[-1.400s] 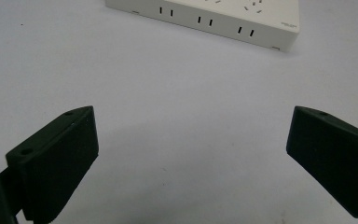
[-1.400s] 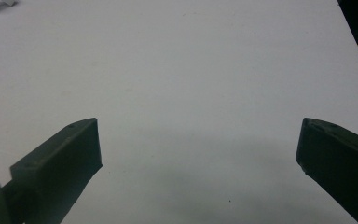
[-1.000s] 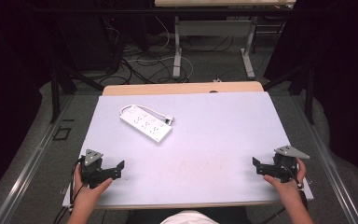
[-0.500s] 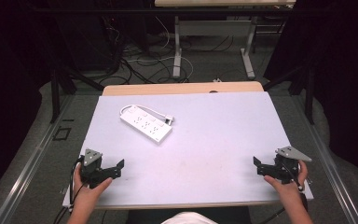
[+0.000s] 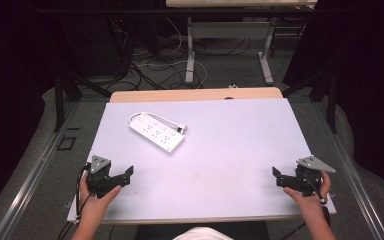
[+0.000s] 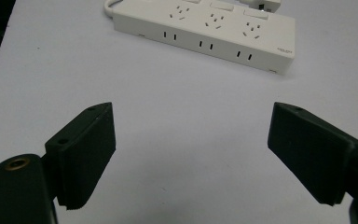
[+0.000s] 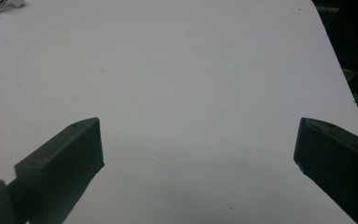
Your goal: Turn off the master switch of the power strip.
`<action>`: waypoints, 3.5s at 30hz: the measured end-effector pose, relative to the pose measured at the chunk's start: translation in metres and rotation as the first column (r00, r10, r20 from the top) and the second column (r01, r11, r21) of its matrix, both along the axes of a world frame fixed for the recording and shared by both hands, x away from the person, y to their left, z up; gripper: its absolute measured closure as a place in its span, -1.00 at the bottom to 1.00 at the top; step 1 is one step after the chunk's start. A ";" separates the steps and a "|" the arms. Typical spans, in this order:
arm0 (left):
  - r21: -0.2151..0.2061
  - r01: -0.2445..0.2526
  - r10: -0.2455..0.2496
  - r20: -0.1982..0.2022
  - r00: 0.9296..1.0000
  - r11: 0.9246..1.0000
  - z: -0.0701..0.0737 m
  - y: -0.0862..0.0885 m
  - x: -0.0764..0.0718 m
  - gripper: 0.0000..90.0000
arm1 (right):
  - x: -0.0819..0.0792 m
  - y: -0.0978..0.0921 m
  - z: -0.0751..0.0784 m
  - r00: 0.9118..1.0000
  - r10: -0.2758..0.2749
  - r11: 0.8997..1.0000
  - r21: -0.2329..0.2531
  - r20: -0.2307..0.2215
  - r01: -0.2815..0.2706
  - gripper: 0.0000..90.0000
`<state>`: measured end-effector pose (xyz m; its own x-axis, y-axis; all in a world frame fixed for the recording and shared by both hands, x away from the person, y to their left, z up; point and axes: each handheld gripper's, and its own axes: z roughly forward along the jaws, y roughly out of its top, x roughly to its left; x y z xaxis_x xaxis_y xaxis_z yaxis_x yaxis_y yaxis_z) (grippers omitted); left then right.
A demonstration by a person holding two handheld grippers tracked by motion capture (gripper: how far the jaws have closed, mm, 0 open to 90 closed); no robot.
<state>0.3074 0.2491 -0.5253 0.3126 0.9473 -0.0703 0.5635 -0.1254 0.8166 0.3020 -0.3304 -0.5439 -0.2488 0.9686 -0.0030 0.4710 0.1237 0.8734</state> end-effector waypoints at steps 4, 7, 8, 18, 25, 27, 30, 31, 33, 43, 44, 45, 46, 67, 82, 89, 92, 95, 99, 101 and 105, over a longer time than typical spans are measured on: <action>-0.007 0.009 -0.009 -0.007 1.000 1.000 0.005 0.000 0.003 -0.62 | -0.002 0.001 0.002 1.000 0.005 1.000 0.001 -0.016 -0.005 -0.98; -0.007 0.009 -0.009 -0.009 1.000 1.000 0.007 0.000 0.004 -0.58 | -0.001 0.001 0.002 1.000 0.007 1.000 -0.002 -0.015 -0.007 -0.98; -0.007 0.009 -0.009 -0.006 1.000 1.000 0.008 0.000 0.005 -0.58 | -0.001 0.001 0.002 1.000 0.007 1.000 -0.002 -0.015 -0.007 -0.98; 0.003 0.025 -0.025 -0.009 1.000 1.000 0.015 -0.006 0.016 -0.38 | -0.002 0.001 0.002 1.000 0.006 1.000 -0.008 -0.001 -0.006 -0.97; 0.000 0.036 -0.036 0.005 0.999 0.999 0.019 -0.013 0.026 -0.38 | -0.004 0.004 0.002 1.000 0.007 1.000 -0.015 0.000 -0.007 -0.96; -0.002 0.036 -0.036 0.005 0.999 0.999 0.020 -0.014 0.027 -0.38 | -0.004 0.004 0.002 1.000 0.009 1.000 -0.016 -0.005 -0.009 -0.96; 0.001 0.040 -0.040 0.001 0.999 0.999 0.023 -0.016 0.031 -0.38 | -0.004 0.003 0.002 1.000 0.001 1.000 -0.016 0.004 -0.001 -0.96; -0.001 0.035 -0.035 0.009 0.999 0.999 0.024 -0.018 0.033 -0.37 | -0.004 0.002 0.003 1.000 0.005 1.000 -0.016 -0.001 -0.005 -0.96; 0.002 0.035 -0.035 0.004 0.999 0.999 0.026 -0.019 0.036 -0.36 | -0.005 0.002 0.003 1.000 0.004 1.000 -0.015 0.000 -0.004 -0.96; 0.024 0.057 -0.057 -0.003 0.998 0.998 0.036 -0.026 0.049 -0.24 | -0.005 0.003 0.003 1.000 0.005 1.000 -0.016 -0.002 -0.005 -0.96; 0.015 0.052 -0.052 -0.003 0.999 0.999 0.036 -0.027 0.051 -0.22 | -0.005 0.002 0.003 1.000 0.004 1.000 -0.017 -0.002 -0.004 -0.96; 0.031 0.060 -0.059 -0.022 0.998 0.998 0.038 -0.027 0.054 -0.20 | -0.005 0.002 0.003 1.000 0.005 1.000 -0.015 -0.001 -0.005 -0.96; 0.031 0.060 -0.059 -0.022 0.998 0.998 0.038 -0.027 0.054 -0.19 | -0.005 0.002 0.003 1.000 0.005 1.000 -0.015 -0.001 -0.005 -0.96; -0.034 0.107 -0.109 -0.057 0.992 0.994 0.050 -0.048 0.081 0.07 | -0.004 0.001 0.003 1.000 0.002 1.000 -0.027 0.001 -0.002 -0.96; -0.027 0.113 -0.115 -0.079 0.990 0.993 0.048 -0.056 0.104 0.10 | -0.004 0.002 0.002 1.000 0.005 1.000 -0.024 0.001 -0.005 -0.96; -0.024 0.124 -0.126 -0.071 0.990 0.992 0.053 -0.064 0.113 0.16 | -0.004 0.001 0.002 1.000 0.004 1.000 -0.028 -0.006 -0.004 -0.96; -0.021 0.127 -0.128 -0.079 0.989 0.992 0.055 -0.067 0.116 0.19 | -0.004 0.001 0.003 1.000 0.005 1.000 -0.031 -0.005 -0.005 -0.96; -0.030 0.123 -0.125 -0.086 0.988 0.992 0.057 -0.071 0.120 0.23 | -0.005 0.002 0.003 1.000 0.000 1.000 -0.028 -0.012 0.000 -0.96; -0.033 0.121 -0.124 -0.086 0.989 0.992 0.061 -0.072 0.125 0.28 | -0.004 0.003 0.001 1.000 0.004 1.000 -0.020 0.000 -0.004 -0.96; -0.039 0.117 -0.120 -0.091 0.989 0.992 0.062 -0.073 0.127 0.32 | -0.003 0.003 0.000 1.000 -0.004 1.000 -0.021 0.009 0.004 -0.96; -0.048 0.106 -0.110 -0.098 0.989 0.993 0.064 -0.074 0.133 0.41 | -0.003 0.004 0.000 1.000 0.001 1.000 -0.023 0.004 -0.001 -0.96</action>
